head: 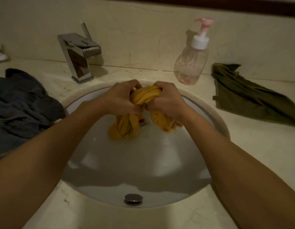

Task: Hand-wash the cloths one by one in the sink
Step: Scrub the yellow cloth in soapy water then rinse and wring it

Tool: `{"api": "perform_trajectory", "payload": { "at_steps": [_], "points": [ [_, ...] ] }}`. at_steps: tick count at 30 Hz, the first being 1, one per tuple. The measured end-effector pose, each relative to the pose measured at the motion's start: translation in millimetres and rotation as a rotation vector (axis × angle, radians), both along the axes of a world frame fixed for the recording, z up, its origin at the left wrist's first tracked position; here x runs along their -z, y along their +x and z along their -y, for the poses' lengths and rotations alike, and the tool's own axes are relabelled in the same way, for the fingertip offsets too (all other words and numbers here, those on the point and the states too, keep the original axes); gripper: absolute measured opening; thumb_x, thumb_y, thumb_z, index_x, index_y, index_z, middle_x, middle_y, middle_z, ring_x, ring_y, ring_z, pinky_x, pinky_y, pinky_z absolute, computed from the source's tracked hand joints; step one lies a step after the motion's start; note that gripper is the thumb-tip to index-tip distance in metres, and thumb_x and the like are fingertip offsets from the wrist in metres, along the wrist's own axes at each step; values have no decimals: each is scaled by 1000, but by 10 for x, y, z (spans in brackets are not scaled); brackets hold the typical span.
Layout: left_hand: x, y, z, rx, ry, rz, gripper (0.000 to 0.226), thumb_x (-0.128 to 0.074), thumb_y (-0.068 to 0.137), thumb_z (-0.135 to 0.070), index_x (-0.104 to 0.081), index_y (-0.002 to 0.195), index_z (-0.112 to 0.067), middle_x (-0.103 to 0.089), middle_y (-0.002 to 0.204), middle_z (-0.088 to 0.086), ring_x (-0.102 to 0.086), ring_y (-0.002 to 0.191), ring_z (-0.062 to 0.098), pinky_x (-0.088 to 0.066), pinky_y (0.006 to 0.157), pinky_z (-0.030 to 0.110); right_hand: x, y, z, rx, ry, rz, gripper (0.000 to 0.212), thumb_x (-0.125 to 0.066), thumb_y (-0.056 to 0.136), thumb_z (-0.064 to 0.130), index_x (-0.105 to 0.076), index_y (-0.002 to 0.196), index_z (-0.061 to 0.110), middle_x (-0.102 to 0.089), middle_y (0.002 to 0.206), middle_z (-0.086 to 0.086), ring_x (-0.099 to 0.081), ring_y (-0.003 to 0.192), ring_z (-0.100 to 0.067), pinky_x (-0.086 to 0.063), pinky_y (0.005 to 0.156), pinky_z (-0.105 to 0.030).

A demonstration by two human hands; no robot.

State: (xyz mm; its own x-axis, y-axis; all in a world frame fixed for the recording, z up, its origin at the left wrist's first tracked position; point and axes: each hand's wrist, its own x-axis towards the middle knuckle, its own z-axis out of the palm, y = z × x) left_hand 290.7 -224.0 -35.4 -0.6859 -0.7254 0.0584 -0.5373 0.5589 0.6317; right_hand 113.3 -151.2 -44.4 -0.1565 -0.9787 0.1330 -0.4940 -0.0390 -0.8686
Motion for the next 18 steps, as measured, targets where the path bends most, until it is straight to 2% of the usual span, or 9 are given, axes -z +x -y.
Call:
{"api": "perform_trajectory", "payload": {
  "at_steps": [2, 4, 8, 10, 11, 13, 16, 18],
  "points": [
    [54, -38, -42, 39, -1, 15, 69, -83, 64, -44, -55, 126, -34, -65, 113, -9, -63, 102, 14, -56, 80, 37, -62, -22, -1, 45, -55, 41, 30, -83, 63, 2, -63, 77, 20, -62, 68, 6, -59, 61, -7, -51, 53, -29],
    [94, -71, -82, 82, 103, -141, 75, -80, 61, -38, -55, 131, -32, -66, 120, -7, -65, 109, 15, -57, 91, 45, -135, -24, 0, 51, -94, 75, 31, -82, 58, 2, -63, 76, 17, -63, 71, 2, -61, 66, -12, -52, 55, -33],
    [48, -54, -84, 85, 337, -426, 92, -84, 48, -34, -48, 133, -30, -62, 123, -3, -64, 112, 9, -56, 92, 37, -312, 66, 0, 45, -178, 233, 35, -77, 55, -7, -63, 81, 13, -64, 76, -6, -64, 70, -19, -55, 58, -38],
    [47, -8, -59, 104, 382, -462, 94, -86, 53, -33, -47, 138, -27, -63, 128, -3, -63, 116, 12, -54, 97, 38, -386, 107, 17, 55, -245, 320, 37, -75, 53, -4, -64, 84, 13, -66, 81, -11, -69, 78, -35, -61, 67, -53],
    [59, 9, -67, 123, 394, -459, 91, -85, 57, -33, -48, 139, -24, -65, 129, -3, -63, 118, 14, -53, 98, 38, -416, 119, 27, 57, -279, 361, 38, -75, 52, -3, -64, 85, 14, -67, 84, -13, -70, 85, -42, -61, 71, -61],
    [84, 3, -114, 176, 453, -471, 73, -81, 65, -32, -55, 132, -19, -69, 123, -3, -65, 115, 17, -54, 95, 36, -459, 166, 29, 44, -322, 427, 42, -75, 50, -3, -64, 87, 14, -67, 87, -13, -69, 89, -44, -58, 73, -65],
    [79, -38, -197, 236, 629, -552, 44, -76, 66, -21, -66, 108, -14, -73, 103, 3, -69, 98, 20, -57, 84, 34, -477, 282, -23, -6, -349, 452, 44, -73, 52, -4, -61, 90, 14, -66, 87, -12, -67, 81, -33, -59, 71, -58],
    [78, -32, -187, 205, 645, -542, 45, -78, 65, -18, -68, 108, -9, -71, 108, 14, -69, 101, 30, -58, 89, 45, -456, 279, -34, 2, -339, 412, 43, -74, 54, -3, -61, 91, 14, -66, 86, -9, -67, 78, -25, -60, 69, -51]
  ]
}}
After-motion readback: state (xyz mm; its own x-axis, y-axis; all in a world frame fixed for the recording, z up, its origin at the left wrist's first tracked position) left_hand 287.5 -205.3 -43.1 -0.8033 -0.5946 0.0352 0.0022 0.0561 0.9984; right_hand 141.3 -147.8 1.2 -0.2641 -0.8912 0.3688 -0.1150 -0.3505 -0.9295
